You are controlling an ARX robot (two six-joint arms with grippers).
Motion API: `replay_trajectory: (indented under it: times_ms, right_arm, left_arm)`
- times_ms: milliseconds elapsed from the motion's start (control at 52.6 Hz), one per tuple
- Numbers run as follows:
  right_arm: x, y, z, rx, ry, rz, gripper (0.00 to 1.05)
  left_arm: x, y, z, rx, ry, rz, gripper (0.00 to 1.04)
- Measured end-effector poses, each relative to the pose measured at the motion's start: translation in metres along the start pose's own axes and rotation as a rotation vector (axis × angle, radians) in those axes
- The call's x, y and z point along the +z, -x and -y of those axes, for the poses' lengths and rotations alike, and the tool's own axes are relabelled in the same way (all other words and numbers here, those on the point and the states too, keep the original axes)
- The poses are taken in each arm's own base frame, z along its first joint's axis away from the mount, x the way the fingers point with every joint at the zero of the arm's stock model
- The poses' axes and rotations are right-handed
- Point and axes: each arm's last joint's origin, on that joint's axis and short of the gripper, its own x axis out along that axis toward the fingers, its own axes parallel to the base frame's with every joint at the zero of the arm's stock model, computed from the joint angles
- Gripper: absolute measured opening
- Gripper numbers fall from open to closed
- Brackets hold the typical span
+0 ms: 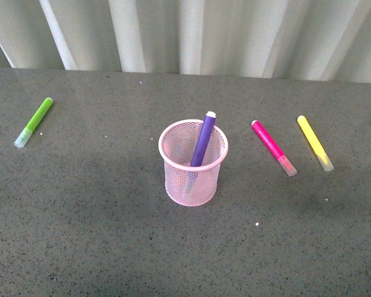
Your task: Insert purple and pink pens into pink cup
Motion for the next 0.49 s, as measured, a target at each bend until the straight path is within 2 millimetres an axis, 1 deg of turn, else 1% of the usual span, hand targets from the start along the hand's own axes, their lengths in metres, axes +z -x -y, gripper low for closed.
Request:
replay_trajectory:
  times_ms: [76,114,133,171,190,247,304,399,437,456,494]
  right_arm:
    - [0.002,-0.001,-0.003,-0.045,-0.080,-0.119,0.98]
    - [0.009,-0.002,-0.006,-0.042,-0.130,-0.152,0.98]
    - [0.012,-0.002,-0.007,-0.039,-0.138,-0.153,0.98]
    - [0.027,-0.003,-0.010,-0.014,-0.167,-0.144,0.98]
    - [0.031,-0.003,-0.010,-0.010,-0.170,-0.139,0.98]
    - [0.055,-0.002,-0.011,0.003,-0.195,-0.096,0.98]
    - [0.078,-0.001,-0.012,-0.011,-0.195,-0.026,0.98]
    - [0.107,-0.002,-0.012,-0.031,-0.154,0.076,0.98]
    - [0.119,-0.010,-0.013,-0.023,-0.131,0.109,0.98]
    - [0.122,-0.013,-0.013,-0.025,-0.124,0.115,0.98]
    - [0.133,-0.029,-0.012,-0.051,-0.094,0.132,0.98]
  left_arm:
    - [0.000,0.000,0.000,0.000,0.000,0.000,0.72]
    - [0.000,0.000,0.000,0.001,0.000,0.000,0.79]
    - [0.000,0.000,0.000,0.001,0.000,0.000,0.81]
    - [0.000,0.000,0.000,-0.001,0.000,0.000,0.88]
    - [0.000,0.000,0.000,-0.001,0.000,0.000,0.90]
    - [0.000,0.000,0.000,-0.001,-0.001,0.000,1.00]
    - [0.000,0.000,0.000,0.000,-0.002,0.000,0.98]
    - [0.000,0.000,0.000,0.001,-0.003,0.000,0.98]
    - [0.000,0.000,0.000,0.001,-0.003,0.000,0.98]
    - [0.000,0.000,0.000,0.000,-0.003,0.000,0.98]
    - [0.000,0.000,0.000,-0.001,-0.003,0.000,0.98]
